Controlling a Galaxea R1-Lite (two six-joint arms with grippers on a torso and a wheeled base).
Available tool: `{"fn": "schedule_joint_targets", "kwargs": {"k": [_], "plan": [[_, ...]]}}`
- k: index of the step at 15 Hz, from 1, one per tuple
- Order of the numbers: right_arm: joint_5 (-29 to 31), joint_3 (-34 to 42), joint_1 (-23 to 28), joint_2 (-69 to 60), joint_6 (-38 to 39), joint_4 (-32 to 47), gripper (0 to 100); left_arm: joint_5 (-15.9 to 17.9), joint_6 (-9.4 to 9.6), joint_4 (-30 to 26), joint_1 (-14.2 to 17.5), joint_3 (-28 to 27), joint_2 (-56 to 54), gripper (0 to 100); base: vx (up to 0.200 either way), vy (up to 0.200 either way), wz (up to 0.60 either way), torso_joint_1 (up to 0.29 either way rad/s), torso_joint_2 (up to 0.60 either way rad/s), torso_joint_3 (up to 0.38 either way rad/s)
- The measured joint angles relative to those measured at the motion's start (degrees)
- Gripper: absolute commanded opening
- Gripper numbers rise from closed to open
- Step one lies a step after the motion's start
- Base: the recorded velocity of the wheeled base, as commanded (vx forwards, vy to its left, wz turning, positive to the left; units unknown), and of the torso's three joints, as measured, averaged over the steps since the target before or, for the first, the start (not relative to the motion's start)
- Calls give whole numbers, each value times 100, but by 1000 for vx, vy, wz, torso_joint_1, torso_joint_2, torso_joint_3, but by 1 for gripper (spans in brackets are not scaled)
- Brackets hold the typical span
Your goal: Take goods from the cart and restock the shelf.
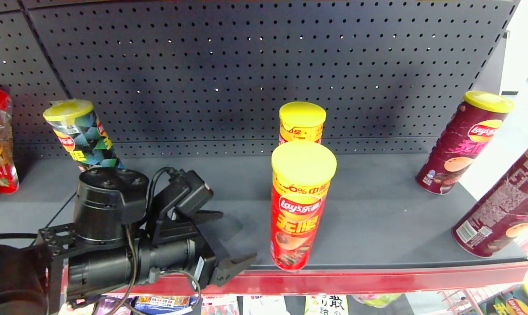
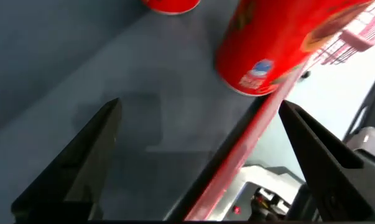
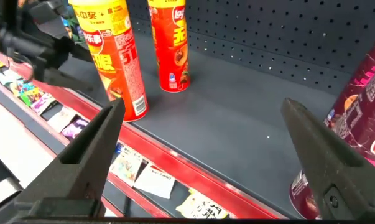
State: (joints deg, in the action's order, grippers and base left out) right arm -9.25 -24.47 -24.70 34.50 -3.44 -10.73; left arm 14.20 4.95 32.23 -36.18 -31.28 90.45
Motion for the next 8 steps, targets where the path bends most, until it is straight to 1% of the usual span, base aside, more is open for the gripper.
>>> {"fn": "schedule_joint_targets", "kwargs": {"k": [1,3,6,8], "plan": [[1,2,6,-7,0,0,100,-94,24,11,85,-22,50,100,0,0,0,0,0,0],[1,5,11,-5,0,4,100,-208,33,34,138,-69,150,100,0,0,0,0,0,0],[4,-1,12,4,-4,4,100,-217,41,45,154,-195,299,100,0,0,0,0,0,0],[6,-4,15,6,-4,4,100,-217,41,48,140,-408,436,100,0,0,0,0,0,0]]}}
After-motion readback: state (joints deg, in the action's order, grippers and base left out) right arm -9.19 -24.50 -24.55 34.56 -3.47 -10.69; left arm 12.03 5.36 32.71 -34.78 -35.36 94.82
